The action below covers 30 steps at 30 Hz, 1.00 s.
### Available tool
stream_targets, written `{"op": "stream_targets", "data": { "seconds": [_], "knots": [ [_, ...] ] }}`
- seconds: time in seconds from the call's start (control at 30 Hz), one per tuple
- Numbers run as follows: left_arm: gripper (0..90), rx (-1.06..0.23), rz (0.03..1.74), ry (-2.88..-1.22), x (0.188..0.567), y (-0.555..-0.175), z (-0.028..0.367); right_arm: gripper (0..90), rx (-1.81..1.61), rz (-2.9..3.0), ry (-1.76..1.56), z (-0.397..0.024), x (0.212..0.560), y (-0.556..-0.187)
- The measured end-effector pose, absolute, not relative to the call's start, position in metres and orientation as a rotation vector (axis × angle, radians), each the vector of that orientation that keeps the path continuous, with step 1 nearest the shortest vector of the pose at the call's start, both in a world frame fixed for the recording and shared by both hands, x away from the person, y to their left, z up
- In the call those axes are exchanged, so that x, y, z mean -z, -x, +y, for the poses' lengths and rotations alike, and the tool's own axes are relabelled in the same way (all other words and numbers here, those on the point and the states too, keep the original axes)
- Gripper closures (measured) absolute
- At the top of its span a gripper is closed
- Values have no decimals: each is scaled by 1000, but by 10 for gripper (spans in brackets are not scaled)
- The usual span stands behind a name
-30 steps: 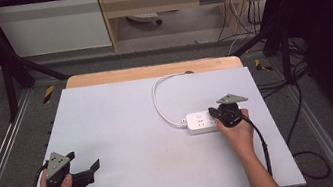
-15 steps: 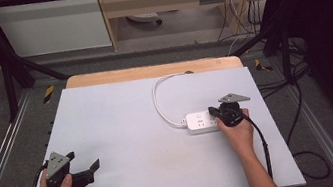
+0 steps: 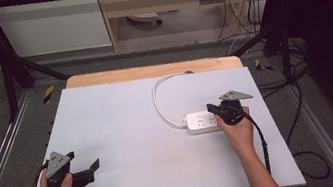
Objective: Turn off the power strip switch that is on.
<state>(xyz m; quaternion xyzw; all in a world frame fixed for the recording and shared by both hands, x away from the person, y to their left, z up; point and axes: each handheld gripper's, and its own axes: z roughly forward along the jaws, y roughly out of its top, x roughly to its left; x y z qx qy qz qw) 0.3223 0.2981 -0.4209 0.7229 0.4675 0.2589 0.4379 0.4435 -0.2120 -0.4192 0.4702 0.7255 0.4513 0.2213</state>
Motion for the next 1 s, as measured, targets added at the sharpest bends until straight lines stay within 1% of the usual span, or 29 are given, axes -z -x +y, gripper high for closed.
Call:
{"op": "stream_targets", "data": {
  "seconds": [0.23,0.43,0.53,0.63,0.9,1.0],
  "knots": [
    [56,-642,1152,-1798,420,-321,297,899,-1260,2010,-1303,-212,416,-442],
    [56,-642,1150,-1797,420,-321,298,874,-1270,2010,-1329,-213,415,-444],
    [56,-644,1148,-1796,419,-321,298,838,-1285,2005,-1350,-215,414,-445],
    [56,-645,1148,-1793,419,-321,298,778,-1298,2011,-1356,-216,415,-447],
    [56,-646,1145,-1797,419,-320,298,494,-1359,1958,-1330,-215,414,-445],
    [56,-645,1145,-1796,419,-320,298,402,-1359,1944,-1327,-215,414,-446]
  ]
}}
